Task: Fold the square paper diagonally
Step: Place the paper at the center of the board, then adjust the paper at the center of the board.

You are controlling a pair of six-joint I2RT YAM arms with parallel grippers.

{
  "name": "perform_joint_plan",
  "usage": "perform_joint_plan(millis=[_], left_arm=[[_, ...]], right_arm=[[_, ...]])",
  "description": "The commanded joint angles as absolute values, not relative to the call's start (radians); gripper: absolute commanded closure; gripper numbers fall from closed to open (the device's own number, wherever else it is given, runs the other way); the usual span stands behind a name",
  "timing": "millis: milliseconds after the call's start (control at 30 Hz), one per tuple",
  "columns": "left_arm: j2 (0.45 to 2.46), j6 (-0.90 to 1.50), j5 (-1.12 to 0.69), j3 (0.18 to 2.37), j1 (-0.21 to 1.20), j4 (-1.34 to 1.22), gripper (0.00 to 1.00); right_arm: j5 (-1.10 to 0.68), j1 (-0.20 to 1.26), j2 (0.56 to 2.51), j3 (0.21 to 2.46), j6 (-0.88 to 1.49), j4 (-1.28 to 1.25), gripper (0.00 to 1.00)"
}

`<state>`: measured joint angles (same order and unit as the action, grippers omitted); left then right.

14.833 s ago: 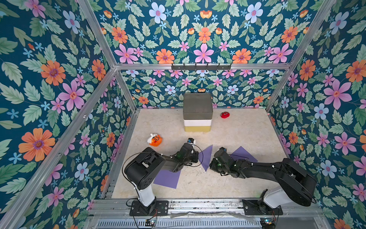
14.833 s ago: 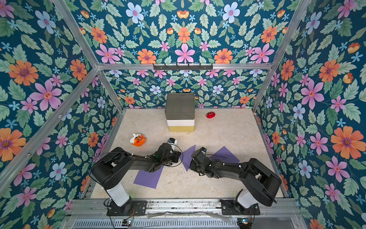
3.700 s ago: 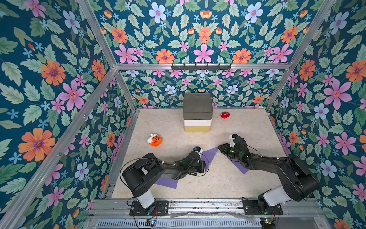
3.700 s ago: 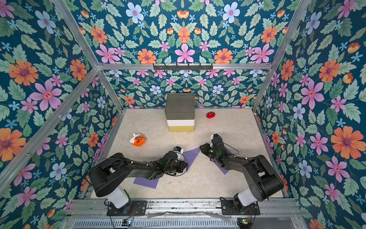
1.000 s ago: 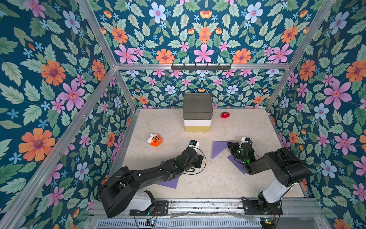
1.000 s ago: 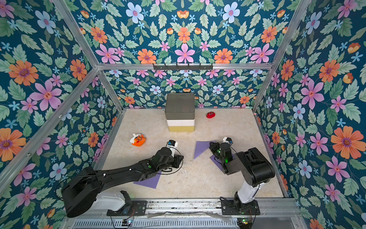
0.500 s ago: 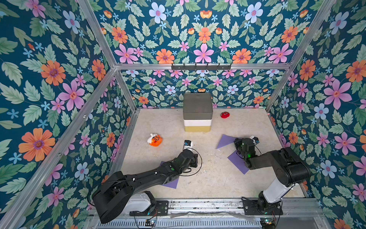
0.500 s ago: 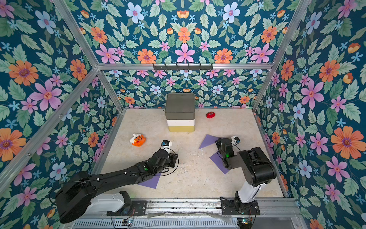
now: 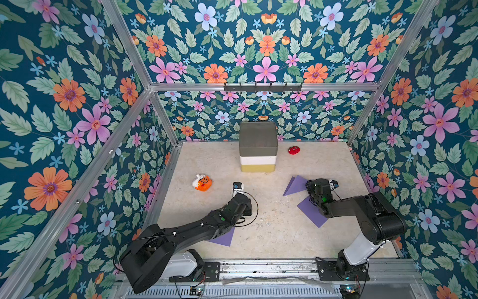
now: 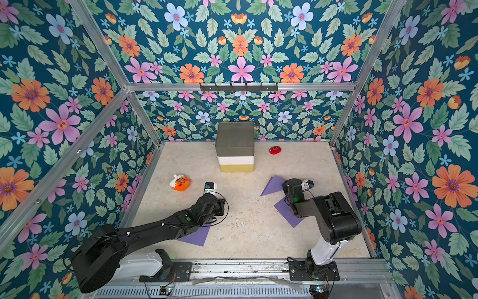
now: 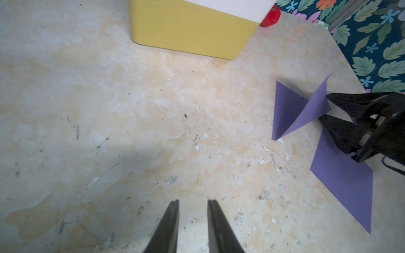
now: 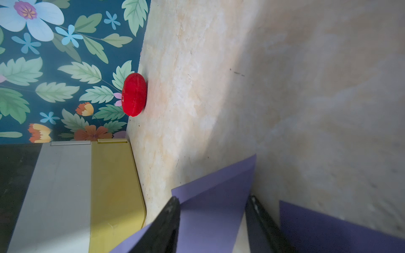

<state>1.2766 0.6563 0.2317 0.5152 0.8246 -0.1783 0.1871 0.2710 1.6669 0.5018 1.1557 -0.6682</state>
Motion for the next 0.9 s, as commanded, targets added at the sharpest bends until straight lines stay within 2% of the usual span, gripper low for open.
perform_joint_plan(millis=[0,433,867], left_arm=[[1.283,0.689,0.193,0.508,0.786,-0.170,0.72],[1.281,0.700,0.124,0.486,0.715,-0.160,0.71],[1.258,0.703,0.102,0.457,0.686,-0.149,0.70]], right_arm=[[0.207,0.270,1.622,0.501,1.131,-0.569,0.40],[0.187,0.271,1.515,0.534,1.021,-0.260,0.15],[0.147,0.283,1.331,0.548,0.842,-0.045,0.14]])
